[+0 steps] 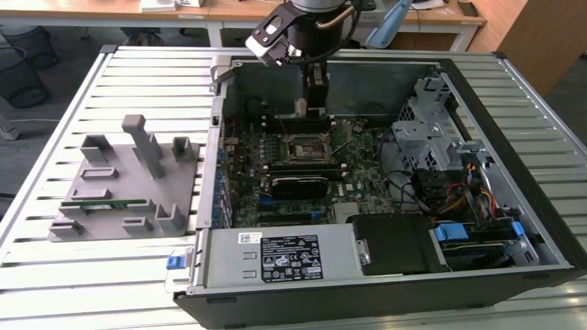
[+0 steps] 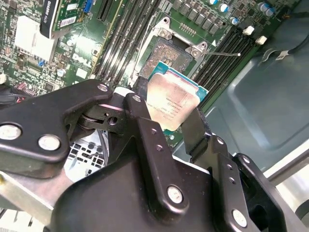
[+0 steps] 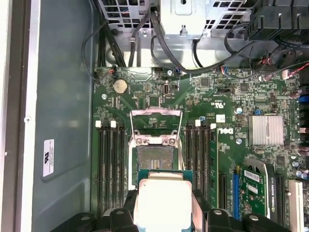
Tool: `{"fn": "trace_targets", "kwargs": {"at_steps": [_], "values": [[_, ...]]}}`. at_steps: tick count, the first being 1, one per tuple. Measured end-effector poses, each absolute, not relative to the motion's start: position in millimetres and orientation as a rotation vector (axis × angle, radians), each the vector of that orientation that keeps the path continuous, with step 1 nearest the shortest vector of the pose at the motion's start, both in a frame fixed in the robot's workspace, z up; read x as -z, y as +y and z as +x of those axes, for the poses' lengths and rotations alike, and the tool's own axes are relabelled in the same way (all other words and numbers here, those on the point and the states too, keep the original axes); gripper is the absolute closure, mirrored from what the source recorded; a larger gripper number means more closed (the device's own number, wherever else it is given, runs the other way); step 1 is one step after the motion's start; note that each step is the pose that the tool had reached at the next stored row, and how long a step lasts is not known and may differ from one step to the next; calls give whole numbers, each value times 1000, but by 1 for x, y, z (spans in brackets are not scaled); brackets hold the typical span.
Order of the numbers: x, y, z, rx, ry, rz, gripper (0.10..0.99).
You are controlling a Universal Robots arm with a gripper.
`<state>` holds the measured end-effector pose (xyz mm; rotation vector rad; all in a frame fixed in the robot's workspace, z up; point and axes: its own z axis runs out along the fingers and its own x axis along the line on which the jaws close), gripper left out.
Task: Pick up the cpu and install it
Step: 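Place the cpu into insertion slot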
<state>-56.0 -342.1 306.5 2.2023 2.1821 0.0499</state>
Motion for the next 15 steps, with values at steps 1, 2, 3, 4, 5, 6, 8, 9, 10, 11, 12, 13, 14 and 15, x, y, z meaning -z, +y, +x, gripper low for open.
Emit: {"fn": "trace_targets", "kwargs": {"at_steps": [1, 2, 3, 4, 5, 6, 8, 9, 10, 11, 12, 13, 14, 15], "values": [[-307, -342, -56, -50, 2182, 2202, 557], [-308, -342, -56, -50, 2182, 2202, 557], [-309, -342, -56, -50, 2182, 2202, 557], [-309, -342, -56, -50, 2182, 2202, 557], [-310, -342, -56, -50, 2182, 2202, 557], [-311, -342, -56, -50, 2182, 2202, 557], [-312, -342, -56, -50, 2182, 2202, 557], [-313, -342, -56, -50, 2182, 2202, 557], [-313, -342, -56, -50, 2182, 2202, 557], [-314, -342, -56, -50, 2182, 2202, 557], [-314, -342, -56, -50, 2182, 2202, 557], [-314, -342, -56, -51, 2188, 2197, 557], [-313, -342, -56, -51, 2201, 2184, 557], [-313, -342, -56, -51, 2213, 2171, 557]]}}
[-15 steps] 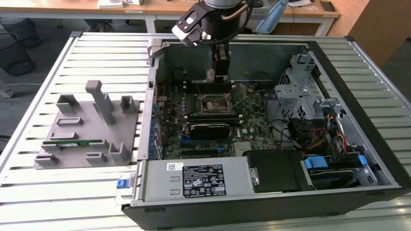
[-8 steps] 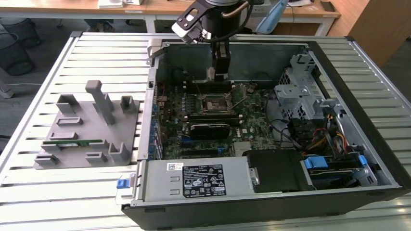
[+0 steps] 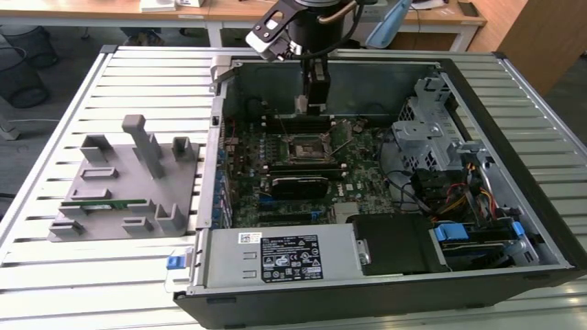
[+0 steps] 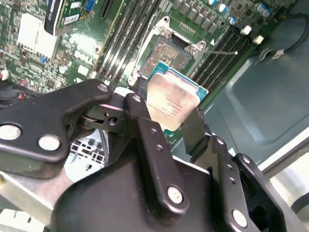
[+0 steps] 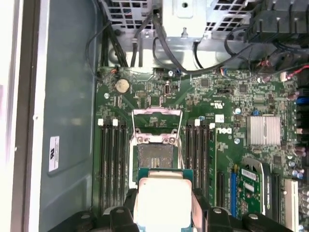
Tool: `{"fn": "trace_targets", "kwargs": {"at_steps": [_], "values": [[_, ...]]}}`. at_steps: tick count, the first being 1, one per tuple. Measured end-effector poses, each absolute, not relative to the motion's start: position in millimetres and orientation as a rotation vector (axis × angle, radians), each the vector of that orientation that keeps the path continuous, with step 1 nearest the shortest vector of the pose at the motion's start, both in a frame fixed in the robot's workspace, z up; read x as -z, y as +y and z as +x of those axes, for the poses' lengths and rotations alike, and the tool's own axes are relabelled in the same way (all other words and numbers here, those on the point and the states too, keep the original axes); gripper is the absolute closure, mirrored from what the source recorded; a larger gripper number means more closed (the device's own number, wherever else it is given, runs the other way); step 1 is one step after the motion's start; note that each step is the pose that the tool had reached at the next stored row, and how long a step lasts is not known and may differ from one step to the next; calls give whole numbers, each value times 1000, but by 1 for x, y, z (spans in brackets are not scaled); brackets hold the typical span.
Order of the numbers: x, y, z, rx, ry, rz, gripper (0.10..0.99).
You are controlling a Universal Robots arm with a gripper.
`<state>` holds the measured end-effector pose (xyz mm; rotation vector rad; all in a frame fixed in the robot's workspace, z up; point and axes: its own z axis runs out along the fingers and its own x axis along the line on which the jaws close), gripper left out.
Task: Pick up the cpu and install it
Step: 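Place the cpu into insertion slot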
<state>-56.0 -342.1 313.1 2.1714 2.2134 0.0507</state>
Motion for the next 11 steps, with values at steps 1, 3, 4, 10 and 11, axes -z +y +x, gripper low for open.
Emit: {"fn": "trace_targets", "kwargs": {"at_steps": [1, 3, 4, 10, 11], "values": [[-313, -342, -56, -51, 2222, 2163, 557], [-313, -342, -56, -51, 2229, 2156, 557], [-312, -342, -56, -52, 2229, 2155, 557], [-305, -340, -56, -51, 2230, 2155, 557], [-304, -339, -56, -52, 2230, 2154, 557]]}}
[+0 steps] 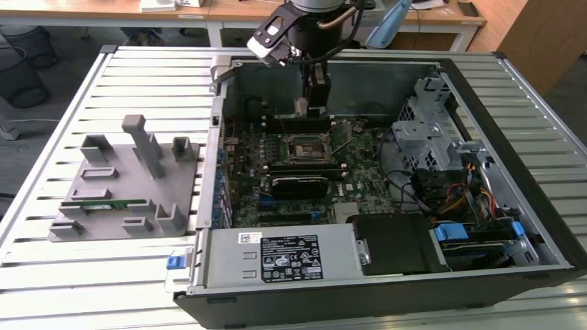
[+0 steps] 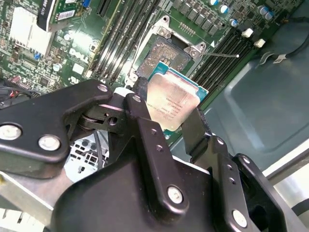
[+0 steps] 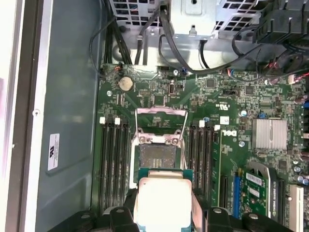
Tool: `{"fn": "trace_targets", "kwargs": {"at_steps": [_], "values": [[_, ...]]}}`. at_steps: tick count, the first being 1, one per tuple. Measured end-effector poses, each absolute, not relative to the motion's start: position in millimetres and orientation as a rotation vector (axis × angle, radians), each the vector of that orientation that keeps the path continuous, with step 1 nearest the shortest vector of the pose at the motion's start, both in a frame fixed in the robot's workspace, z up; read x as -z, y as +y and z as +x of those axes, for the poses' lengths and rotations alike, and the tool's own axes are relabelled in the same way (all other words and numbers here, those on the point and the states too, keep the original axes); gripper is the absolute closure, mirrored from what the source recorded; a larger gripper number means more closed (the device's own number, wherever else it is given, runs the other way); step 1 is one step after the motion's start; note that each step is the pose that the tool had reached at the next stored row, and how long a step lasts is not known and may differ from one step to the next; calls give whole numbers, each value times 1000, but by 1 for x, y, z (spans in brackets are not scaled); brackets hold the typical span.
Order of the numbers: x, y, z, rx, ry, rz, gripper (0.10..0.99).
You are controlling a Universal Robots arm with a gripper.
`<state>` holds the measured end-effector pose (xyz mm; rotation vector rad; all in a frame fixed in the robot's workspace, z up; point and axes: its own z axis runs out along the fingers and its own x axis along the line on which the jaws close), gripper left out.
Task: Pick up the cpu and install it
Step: 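Place the cpu into insertion slot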
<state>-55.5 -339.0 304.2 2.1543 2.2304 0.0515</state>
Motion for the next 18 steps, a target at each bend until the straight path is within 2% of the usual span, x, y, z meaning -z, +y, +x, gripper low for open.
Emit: {"fn": "trace_targets", "kwargs": {"at_steps": [18], "values": [[-287, -336, -55, -47, 2262, 2117, 557]]}}
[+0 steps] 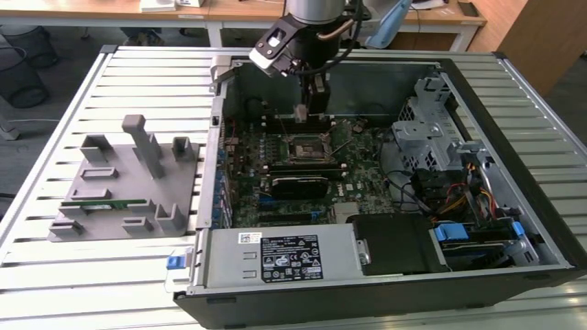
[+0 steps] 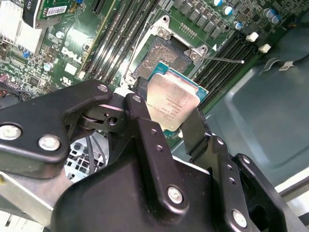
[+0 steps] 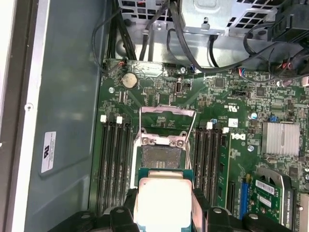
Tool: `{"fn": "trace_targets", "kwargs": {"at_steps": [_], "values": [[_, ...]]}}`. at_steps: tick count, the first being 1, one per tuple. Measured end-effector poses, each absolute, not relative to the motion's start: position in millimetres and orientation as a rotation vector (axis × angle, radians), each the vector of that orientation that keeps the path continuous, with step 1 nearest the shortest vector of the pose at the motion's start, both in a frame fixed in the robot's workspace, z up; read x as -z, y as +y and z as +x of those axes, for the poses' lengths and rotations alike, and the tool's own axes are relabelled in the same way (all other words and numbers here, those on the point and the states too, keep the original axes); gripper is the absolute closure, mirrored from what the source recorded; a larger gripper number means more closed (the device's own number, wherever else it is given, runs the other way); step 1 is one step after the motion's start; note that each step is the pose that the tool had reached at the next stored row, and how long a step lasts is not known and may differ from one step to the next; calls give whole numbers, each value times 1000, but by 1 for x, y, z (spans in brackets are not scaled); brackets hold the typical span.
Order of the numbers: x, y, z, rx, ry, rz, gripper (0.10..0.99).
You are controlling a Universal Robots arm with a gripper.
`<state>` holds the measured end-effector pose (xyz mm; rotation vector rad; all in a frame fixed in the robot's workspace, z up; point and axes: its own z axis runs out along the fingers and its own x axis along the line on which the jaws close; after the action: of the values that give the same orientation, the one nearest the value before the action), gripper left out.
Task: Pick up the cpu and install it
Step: 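Place the cpu into insertion slot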
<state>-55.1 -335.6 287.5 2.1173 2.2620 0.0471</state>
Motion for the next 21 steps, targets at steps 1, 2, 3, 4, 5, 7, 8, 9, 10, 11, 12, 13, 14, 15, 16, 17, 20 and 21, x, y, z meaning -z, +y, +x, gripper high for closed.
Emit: {"fn": "trace_targets", "kwargs": {"at_steps": [1, 2, 3, 4, 5, 7, 8, 9, 10, 11, 12, 13, 14, 15, 16, 17, 20, 21], "values": [[-287, -336, -55, -47, 2262, 2117, 557], [-286, -336, -55, -47, 2262, 2117, 557], [-285, -336, -55, -47, 2262, 2117, 557], [-284, -336, -55, -47, 2262, 2117, 557], [-283, -336, -55, -47, 2262, 2117, 557], [-281, -336, -55, -47, 2262, 2117, 557], [-280, -336, -55, -47, 2262, 2117, 557], [-280, -336, -55, -47, 2262, 2117, 557], [-279, -336, -55, -47, 2262, 2117, 557], [-278, -336, -55, -47, 2262, 2117, 557], [-278, -336, -55, -47, 2262, 2117, 557], [-277, -336, -55, -47, 2262, 2117, 557], [-276, -336, -55, -47, 2262, 2117, 557], [-276, -336, -55, -47, 2262, 2117, 557], [-275, -336, -55, -47, 2262, 2117, 557], [-275, -336, -55, -47, 2262, 2117, 557], [-273, -336, -55, -47, 2262, 2117, 557], [-272, -336, -55, -47, 2262, 2117, 557]]}}
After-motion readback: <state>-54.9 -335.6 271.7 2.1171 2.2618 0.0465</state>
